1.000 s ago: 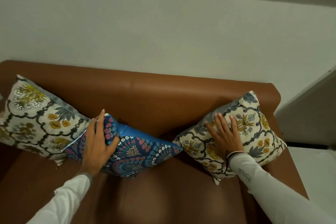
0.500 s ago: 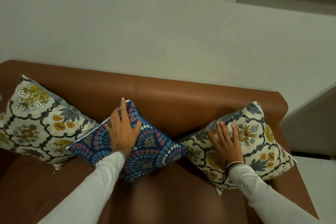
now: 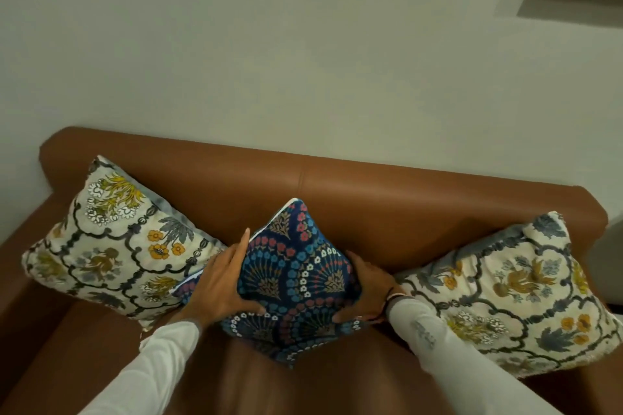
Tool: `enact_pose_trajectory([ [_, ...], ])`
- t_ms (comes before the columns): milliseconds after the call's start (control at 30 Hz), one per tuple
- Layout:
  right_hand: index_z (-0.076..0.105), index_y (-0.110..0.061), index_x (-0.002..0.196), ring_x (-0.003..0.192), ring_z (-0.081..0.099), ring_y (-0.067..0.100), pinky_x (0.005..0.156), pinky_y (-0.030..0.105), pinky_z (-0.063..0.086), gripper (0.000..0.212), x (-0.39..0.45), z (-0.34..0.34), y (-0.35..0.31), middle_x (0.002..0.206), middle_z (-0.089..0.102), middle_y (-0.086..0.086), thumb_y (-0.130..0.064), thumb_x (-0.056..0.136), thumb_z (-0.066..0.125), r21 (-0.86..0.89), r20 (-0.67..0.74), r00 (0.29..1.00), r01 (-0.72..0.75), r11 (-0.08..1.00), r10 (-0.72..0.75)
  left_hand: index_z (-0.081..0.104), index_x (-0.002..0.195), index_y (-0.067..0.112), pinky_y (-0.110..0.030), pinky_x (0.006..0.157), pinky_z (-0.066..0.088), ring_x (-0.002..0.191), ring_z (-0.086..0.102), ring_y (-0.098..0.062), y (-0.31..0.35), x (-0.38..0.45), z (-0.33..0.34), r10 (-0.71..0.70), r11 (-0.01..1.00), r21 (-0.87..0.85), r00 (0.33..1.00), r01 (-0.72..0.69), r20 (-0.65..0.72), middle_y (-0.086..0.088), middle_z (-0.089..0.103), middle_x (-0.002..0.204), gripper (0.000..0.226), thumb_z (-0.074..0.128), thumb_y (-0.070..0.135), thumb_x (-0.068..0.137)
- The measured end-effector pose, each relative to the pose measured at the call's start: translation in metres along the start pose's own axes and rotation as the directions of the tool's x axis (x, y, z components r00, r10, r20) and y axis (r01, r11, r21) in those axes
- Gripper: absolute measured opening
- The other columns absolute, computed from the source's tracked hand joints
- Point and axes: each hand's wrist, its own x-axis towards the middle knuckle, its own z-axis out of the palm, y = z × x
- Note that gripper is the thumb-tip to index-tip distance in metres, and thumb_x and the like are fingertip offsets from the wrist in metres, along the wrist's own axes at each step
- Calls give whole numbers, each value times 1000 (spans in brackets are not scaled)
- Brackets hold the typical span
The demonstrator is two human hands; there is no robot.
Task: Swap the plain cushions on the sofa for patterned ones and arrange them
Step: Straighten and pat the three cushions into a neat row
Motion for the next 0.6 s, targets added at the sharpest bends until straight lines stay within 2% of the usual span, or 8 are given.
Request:
enact_pose_trajectory([
  [33, 11, -22, 154, 139, 41, 31, 112, 50, 38, 138, 5, 8, -8, 154, 39, 7, -66, 48, 88, 66, 1, 1000, 7, 998, -7, -14, 163, 24, -54, 116, 38, 140, 45, -33, -7, 1, 4, 28, 1000, -10, 999, -28, -23, -11, 45, 152, 162, 76, 91, 46],
  [100, 28, -23, 144, 126, 54, 31, 100, 49, 49, 118, 6, 21, -17, 140, 55, 5, -56, 51, 92, 164, -105, 994, -18, 986, 36, -10, 163, 27, -52, 105, 46, 126, 53, -32, -15, 3, 13, 83, 995, -42, 992, -87, -93, -11, 53, 137, 154, 74, 90, 51],
  [167, 37, -26, 134, 115, 62, 31, 89, 48, 54, 101, -3, 33, -20, 129, 64, 3, -57, 54, 90, 195, -214, 974, -35, 980, 77, -5, 164, 30, -50, 99, 48, 118, 55, -30, -17, 2, 19, 134, 988, -59, 980, -143, -147, -10, 55, 129, 146, 73, 89, 55],
  [300, 42, -32, 119, 101, 67, 34, 74, 44, 55, 81, -27, 43, -17, 110, 71, 1, -70, 58, 78, 114, -344, 931, -86, 990, 121, -2, 165, 31, -49, 102, 48, 121, 54, -29, -11, -2, 17, 176, 980, -59, 970, -188, -165, -8, 54, 129, 138, 69, 89, 61],
  [467, 45, -34, 114, 97, 68, 33, 70, 42, 54, 78, -42, 23, -7, 103, 72, -1, -77, 56, 73, 113, -378, 907, -153, 982, 185, -8, 161, 28, -47, 96, 51, 115, 55, -30, 21, 7, 9, 192, 981, 8, 974, -193, -118, -8, 54, 124, 137, 70, 84, 64],
  [600, 45, -34, 124, 105, 65, 31, 75, 44, 55, 78, -40, 18, -6, 113, 69, -1, -67, 62, 79, 151, -395, 900, -135, 979, 185, -9, 159, 25, -47, 93, 50, 110, 55, -32, 33, 13, 8, 187, 981, 74, 973, -178, -134, -10, 55, 119, 135, 77, 75, 68],
])
